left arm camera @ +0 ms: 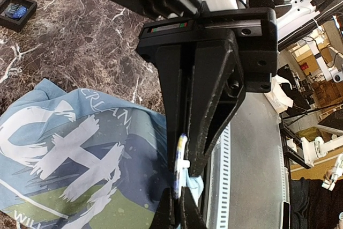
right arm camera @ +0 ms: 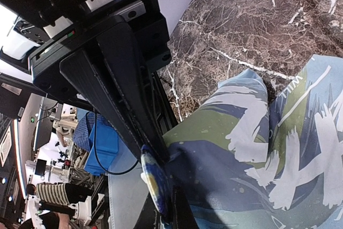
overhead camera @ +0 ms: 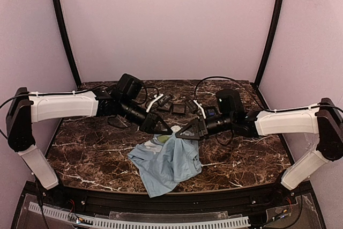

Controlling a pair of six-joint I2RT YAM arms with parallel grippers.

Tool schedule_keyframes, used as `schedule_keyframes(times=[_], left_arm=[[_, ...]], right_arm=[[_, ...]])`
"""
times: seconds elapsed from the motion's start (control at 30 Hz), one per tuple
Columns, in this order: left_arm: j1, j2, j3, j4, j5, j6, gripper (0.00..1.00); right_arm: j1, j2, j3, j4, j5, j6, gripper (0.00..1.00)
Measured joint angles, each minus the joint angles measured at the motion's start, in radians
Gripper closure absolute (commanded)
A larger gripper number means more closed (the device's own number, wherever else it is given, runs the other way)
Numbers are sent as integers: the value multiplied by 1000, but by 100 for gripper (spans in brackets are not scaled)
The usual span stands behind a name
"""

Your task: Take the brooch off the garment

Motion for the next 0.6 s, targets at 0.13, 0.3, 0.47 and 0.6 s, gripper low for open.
schedule_keyframes(times=[0.13, 0.3, 0.47, 0.6], left_arm=[[0, 0, 0, 0, -6, 0, 99], [-12, 0, 2, 1, -27, 8, 99], [-14, 0, 11, -24, -32, 11, 99], [-13, 0, 15, -32, -32, 10, 99]], right_arm=[[-4, 5, 19, -40, -4, -37, 90], [-11, -17, 32, -117, 18, -100, 75], [-46, -88, 32, -194, 57, -158, 59], [-56, -148, 30, -205, 68, -185, 53]])
